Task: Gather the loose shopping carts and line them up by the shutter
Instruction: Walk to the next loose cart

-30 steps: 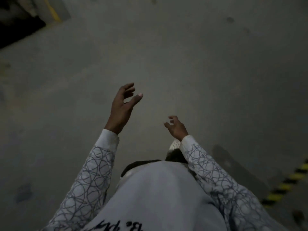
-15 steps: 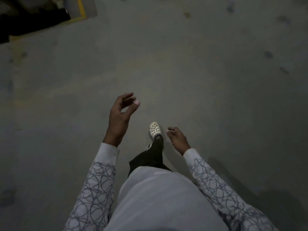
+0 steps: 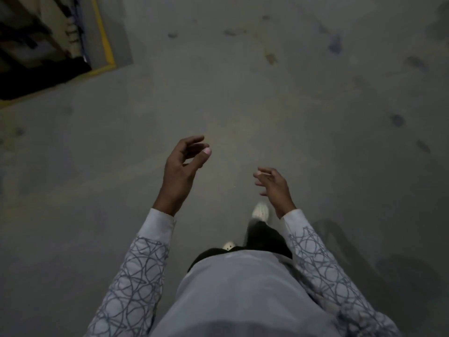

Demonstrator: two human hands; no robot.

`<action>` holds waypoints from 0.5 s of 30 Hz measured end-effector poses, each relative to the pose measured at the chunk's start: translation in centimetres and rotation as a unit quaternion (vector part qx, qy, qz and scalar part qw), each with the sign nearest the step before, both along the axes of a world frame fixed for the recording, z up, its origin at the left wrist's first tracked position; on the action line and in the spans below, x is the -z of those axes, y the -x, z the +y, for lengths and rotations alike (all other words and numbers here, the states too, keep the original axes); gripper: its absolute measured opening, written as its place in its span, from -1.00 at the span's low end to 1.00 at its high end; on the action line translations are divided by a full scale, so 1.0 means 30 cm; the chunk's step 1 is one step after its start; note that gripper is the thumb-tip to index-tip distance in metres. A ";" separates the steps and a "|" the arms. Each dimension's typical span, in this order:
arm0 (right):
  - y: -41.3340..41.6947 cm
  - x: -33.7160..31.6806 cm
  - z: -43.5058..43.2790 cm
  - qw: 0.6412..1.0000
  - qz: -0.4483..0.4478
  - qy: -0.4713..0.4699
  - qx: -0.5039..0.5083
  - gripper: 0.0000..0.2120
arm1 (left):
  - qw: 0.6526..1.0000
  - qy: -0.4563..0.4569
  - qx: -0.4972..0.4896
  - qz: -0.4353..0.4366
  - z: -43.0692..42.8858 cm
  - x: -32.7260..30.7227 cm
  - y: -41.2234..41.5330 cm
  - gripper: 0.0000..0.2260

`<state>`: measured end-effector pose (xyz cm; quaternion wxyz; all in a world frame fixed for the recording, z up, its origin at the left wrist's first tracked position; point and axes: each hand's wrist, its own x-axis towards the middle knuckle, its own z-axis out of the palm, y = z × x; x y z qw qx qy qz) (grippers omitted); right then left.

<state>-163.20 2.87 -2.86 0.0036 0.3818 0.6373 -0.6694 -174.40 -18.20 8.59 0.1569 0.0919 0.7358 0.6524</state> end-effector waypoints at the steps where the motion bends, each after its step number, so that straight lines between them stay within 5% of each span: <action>1: 0.095 0.004 0.045 1.000 0.005 0.005 0.008 -0.81 | 1.000 0.002 -0.001 -0.004 0.041 0.013 0.076 -0.59; 8: 0.850 -0.027 0.388 0.997 0.075 -0.004 -0.010 -0.84 | 0.999 0.008 -0.039 -0.022 0.363 0.128 0.704 -0.70; 15: 1.683 -0.463 0.690 0.975 0.209 -0.052 -0.058 -0.81 | 0.992 0.024 -0.114 -0.044 0.620 0.100 1.344 -0.73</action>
